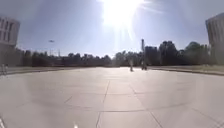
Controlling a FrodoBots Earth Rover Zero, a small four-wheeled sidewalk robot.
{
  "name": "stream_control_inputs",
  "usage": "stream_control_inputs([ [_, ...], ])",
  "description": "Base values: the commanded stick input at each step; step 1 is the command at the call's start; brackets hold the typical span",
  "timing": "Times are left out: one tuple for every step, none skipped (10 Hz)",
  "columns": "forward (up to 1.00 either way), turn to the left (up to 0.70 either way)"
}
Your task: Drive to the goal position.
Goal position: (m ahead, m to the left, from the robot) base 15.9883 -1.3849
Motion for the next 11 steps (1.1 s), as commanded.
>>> stream_control_inputs([
  [0.70,-0.04],
  [0.70,-0.07],
  [0.70,-0.10],
  [0.70,-0.10],
  [0.70,-0.10],
  [0.70,-0.08],
  [0.70,-0.03],
  [0.70,0.00],
  [0.70,0.00],
  [0.70,0.00],
  [0.70,0.00],
])
